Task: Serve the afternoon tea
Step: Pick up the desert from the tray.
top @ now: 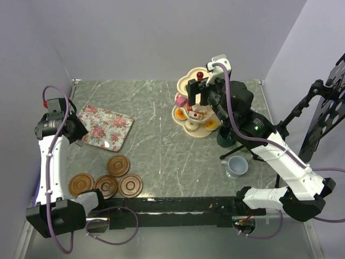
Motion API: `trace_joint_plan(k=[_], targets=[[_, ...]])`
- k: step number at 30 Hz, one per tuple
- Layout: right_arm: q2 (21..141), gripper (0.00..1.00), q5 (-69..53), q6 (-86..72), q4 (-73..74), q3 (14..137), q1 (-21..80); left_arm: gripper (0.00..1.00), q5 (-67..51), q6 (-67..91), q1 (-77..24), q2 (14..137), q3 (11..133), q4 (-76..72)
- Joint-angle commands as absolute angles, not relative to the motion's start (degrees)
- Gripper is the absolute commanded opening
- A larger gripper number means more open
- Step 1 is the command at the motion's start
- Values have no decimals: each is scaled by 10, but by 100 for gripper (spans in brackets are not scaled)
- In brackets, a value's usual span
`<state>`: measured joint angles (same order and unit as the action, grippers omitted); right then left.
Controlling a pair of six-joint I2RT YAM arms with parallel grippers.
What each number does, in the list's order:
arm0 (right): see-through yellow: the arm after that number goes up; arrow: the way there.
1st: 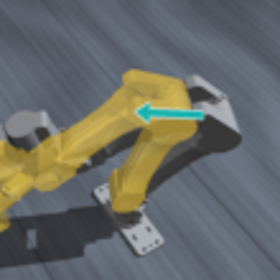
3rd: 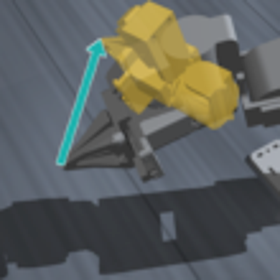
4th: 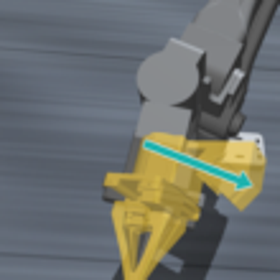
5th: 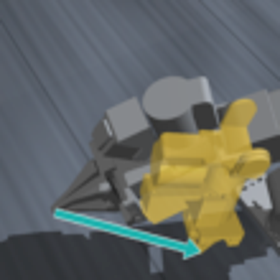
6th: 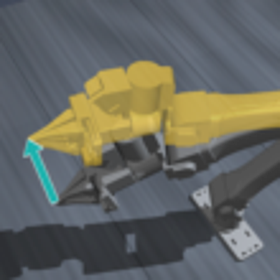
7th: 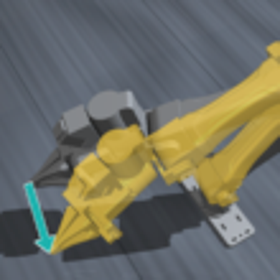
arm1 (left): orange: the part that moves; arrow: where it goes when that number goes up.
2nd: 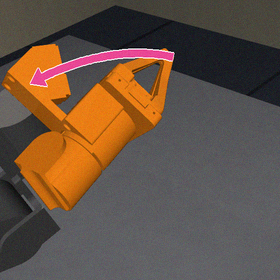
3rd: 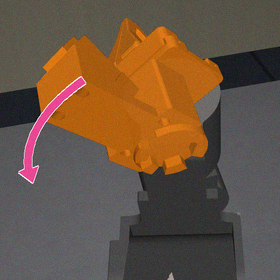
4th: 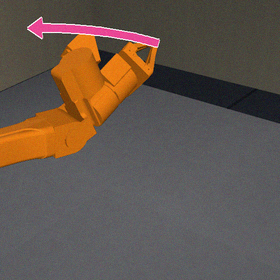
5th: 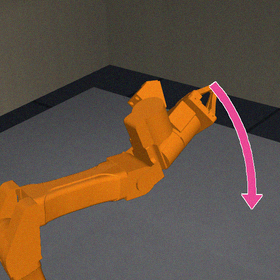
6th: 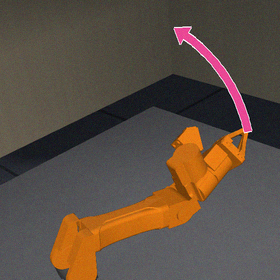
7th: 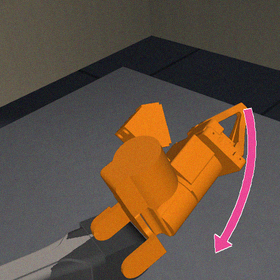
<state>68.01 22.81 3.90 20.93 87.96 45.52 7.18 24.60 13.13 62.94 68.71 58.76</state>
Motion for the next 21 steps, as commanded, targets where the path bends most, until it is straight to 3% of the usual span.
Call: trace_joint_plan(k=[1,21], targets=[[651,92,229,34,173,868,458,45,63,239,137,637,690,599],[644,95,238,82,124,849,456,44,87,247,170,698,679,602]])
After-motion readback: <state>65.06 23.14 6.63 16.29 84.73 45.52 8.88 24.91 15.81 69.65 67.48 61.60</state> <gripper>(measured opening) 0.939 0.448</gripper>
